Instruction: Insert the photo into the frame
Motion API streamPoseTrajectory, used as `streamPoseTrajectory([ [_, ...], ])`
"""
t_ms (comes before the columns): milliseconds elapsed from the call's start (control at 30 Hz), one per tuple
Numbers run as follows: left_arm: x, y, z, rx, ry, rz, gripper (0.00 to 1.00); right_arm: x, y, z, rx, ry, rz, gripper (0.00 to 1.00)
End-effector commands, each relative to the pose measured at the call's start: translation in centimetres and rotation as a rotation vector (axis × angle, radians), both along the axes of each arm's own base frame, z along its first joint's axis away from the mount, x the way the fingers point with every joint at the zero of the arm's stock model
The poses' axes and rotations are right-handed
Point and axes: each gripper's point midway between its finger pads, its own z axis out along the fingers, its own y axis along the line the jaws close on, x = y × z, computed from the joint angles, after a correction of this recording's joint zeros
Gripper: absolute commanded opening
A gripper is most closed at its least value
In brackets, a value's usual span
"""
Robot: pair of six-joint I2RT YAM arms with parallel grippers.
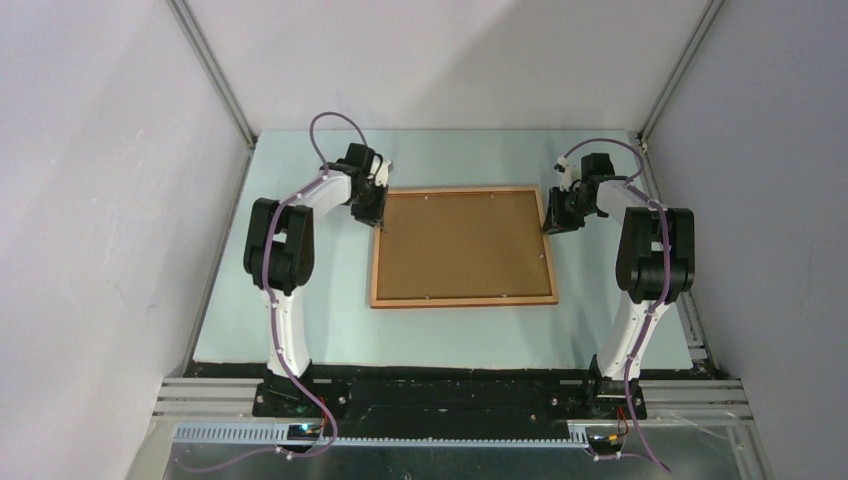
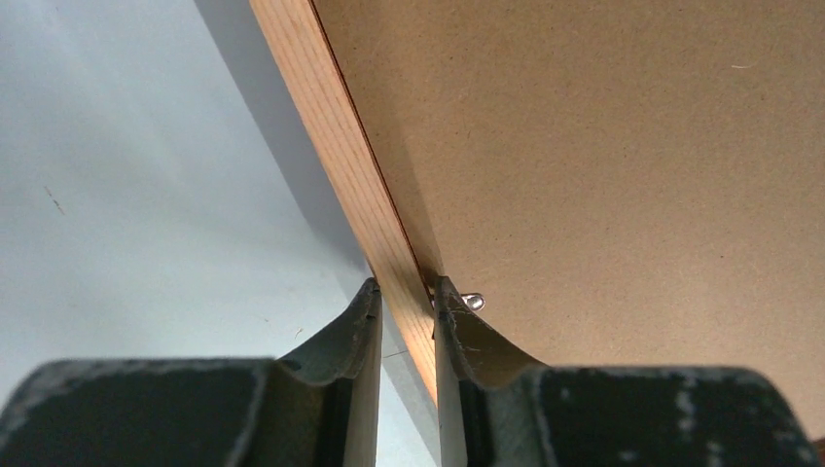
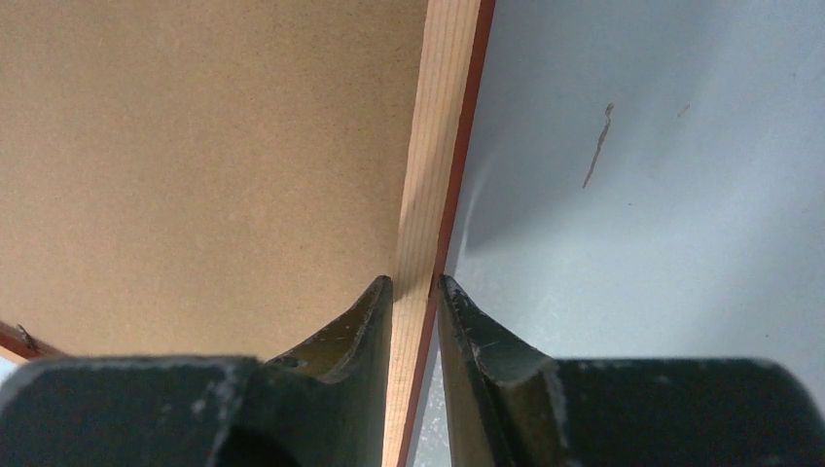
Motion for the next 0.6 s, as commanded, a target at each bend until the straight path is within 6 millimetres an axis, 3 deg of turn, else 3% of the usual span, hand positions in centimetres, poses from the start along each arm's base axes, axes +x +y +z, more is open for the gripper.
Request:
streamPoseTrajectory([
  [0, -1.3, 0.2, 0.0, 0.084, 0.026, -0.096, 0.24, 1.1, -0.3, 1.8, 0.004, -0.063, -0.004, 0.28],
  [100, -1.1, 0.4, 0.2, 0.088, 0.023, -0.076, 0.29, 1.0, -0.3, 1.9, 0.004, -0.064, -0.004, 0.28],
  [333, -0.4, 0.2, 0.9, 0.085, 0.005, -0.051, 0.48, 1.0, -0.5, 2.7, 0.002, -0.081, -0.004, 0.35],
  [567, 0.5, 0.3, 2.5, 0.069, -0.035, -0.028, 0.64, 1.1, -0.7, 4.3, -0.008, -0.122, 0.007, 0.42],
])
